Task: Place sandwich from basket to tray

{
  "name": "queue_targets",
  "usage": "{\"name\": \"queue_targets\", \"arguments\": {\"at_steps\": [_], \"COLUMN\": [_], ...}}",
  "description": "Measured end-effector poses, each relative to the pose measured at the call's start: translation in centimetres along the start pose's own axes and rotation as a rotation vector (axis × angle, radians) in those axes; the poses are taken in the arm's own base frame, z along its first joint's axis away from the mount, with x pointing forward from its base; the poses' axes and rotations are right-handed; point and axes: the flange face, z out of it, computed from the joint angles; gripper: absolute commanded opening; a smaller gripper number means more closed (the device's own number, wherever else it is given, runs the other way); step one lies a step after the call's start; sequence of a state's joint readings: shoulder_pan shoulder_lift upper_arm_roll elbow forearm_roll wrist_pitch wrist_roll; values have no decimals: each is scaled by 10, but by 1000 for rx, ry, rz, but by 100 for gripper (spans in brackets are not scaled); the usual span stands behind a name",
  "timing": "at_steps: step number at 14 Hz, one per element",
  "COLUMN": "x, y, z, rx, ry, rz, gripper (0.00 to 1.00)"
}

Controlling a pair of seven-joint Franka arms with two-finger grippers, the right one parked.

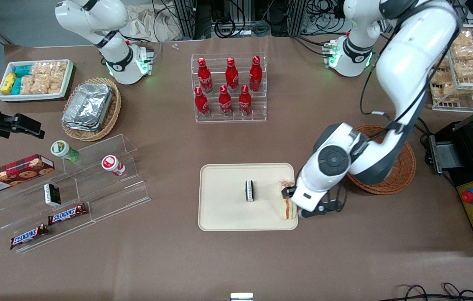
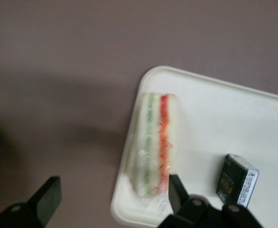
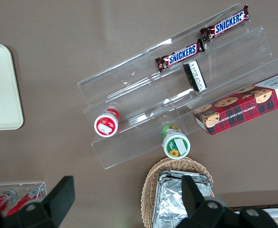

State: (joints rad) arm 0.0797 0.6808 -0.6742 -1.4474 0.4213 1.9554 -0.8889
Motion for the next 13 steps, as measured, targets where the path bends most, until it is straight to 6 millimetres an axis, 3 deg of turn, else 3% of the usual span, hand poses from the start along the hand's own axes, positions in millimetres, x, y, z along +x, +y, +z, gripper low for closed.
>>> {"name": "queue_targets", "arguments": {"at_steps": [3,5,7,10,13], "x": [-4,-12,-38,-70,-57], "y": [-63,-112,-144,-174,-223], "z": [-99,-149,-174,-189,-197], "rx": [28,27,38,89,95], "ry": [-61,-53,-42,-14,-7], "rz": [5,24,12,18,74], "gripper": [100,100,100,100,100]}}
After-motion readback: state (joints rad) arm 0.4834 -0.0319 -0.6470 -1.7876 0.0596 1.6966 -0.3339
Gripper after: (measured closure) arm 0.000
